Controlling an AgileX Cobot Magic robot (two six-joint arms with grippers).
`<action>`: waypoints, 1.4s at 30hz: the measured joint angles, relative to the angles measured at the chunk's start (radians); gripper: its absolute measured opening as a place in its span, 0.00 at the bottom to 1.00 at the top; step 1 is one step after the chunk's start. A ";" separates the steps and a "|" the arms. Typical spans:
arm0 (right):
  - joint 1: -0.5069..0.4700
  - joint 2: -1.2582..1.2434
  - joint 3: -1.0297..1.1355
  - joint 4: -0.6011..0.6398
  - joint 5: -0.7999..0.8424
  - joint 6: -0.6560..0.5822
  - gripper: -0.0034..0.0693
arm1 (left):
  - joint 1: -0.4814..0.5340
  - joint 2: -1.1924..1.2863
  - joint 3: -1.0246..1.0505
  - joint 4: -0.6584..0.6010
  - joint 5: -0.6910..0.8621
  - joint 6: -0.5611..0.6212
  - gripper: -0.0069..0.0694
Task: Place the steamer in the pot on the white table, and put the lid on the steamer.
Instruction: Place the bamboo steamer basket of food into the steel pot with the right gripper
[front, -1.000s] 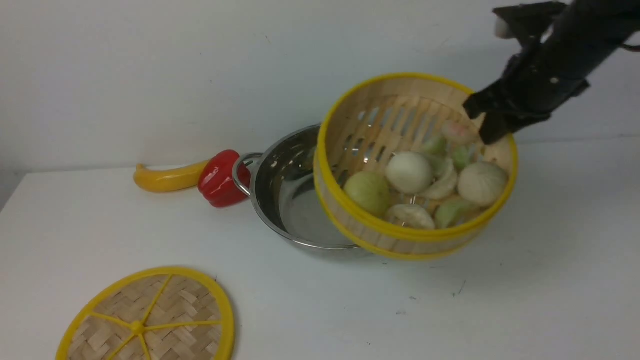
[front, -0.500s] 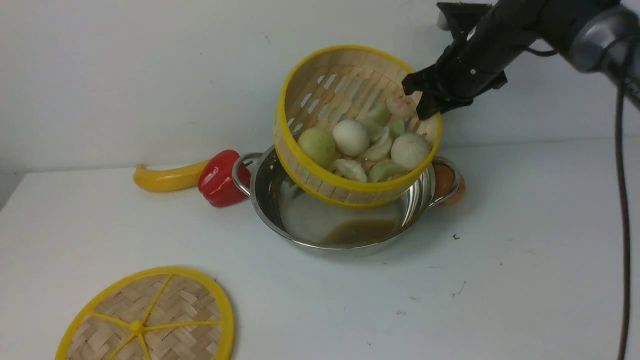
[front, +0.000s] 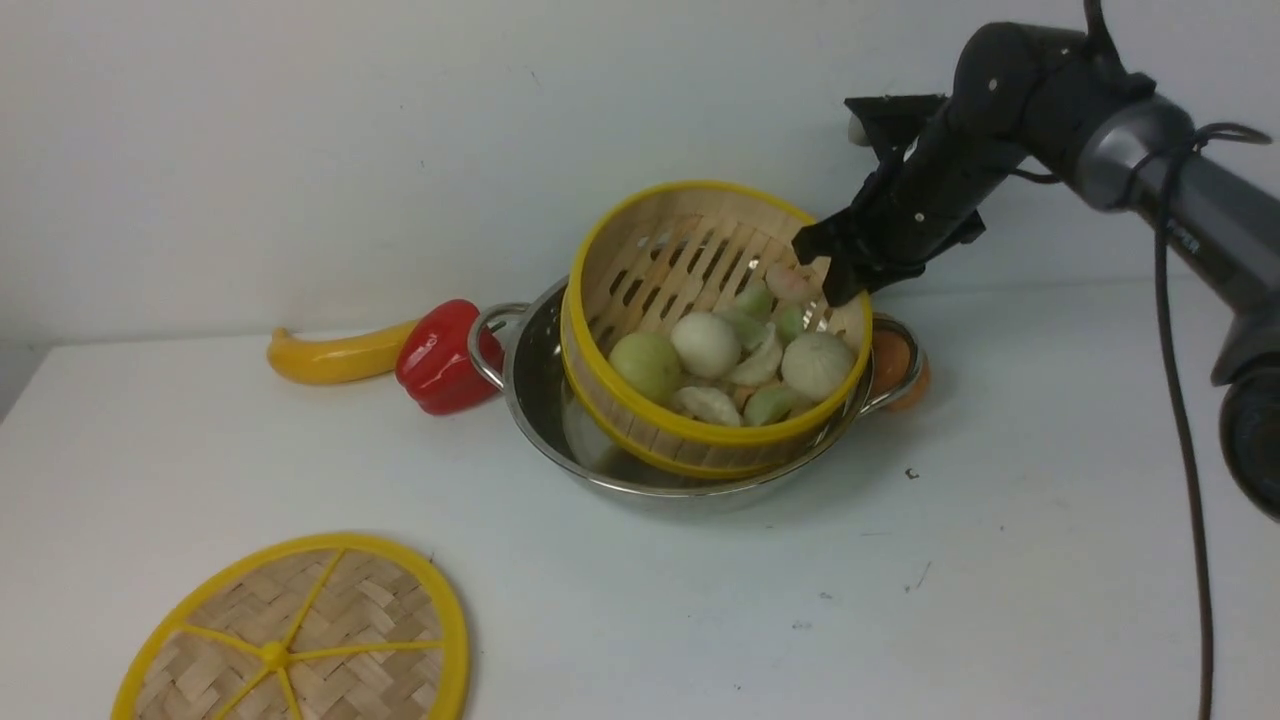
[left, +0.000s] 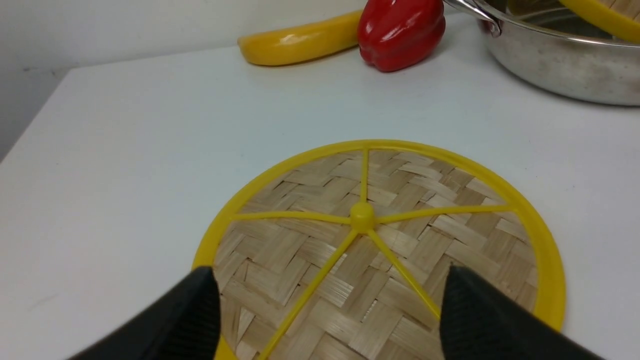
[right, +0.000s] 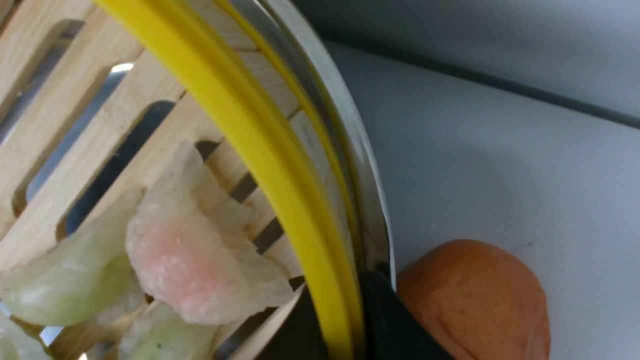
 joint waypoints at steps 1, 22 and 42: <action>0.000 0.001 0.000 0.000 0.000 -0.001 0.13 | 0.000 0.000 0.000 0.000 0.000 0.000 0.81; 0.000 0.012 -0.009 0.161 -0.017 -0.100 0.58 | 0.000 0.000 0.000 0.000 0.000 0.000 0.81; 0.000 -0.261 -0.121 -0.169 -0.024 0.113 0.56 | 0.000 0.000 0.000 0.000 0.000 0.000 0.81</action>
